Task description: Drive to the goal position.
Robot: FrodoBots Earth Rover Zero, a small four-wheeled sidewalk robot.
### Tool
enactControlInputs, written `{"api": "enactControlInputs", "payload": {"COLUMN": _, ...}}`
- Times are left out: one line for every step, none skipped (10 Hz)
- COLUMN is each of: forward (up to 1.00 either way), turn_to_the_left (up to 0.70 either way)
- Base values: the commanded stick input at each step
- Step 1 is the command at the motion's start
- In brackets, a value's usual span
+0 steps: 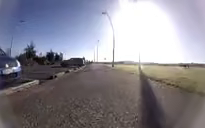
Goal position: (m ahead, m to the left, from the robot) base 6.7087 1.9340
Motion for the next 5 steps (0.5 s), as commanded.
{"api": "enactControlInputs", "payload": {"forward": 0.70, "turn_to_the_left": 0.00}}
{"api": "enactControlInputs", "payload": {"forward": 0.70, "turn_to_the_left": 0.00}}
{"api": "enactControlInputs", "payload": {"forward": 0.70, "turn_to_the_left": 0.00}}
{"api": "enactControlInputs", "payload": {"forward": 0.70, "turn_to_the_left": 0.00}}
{"api": "enactControlInputs", "payload": {"forward": 0.70, "turn_to_the_left": 0.00}}
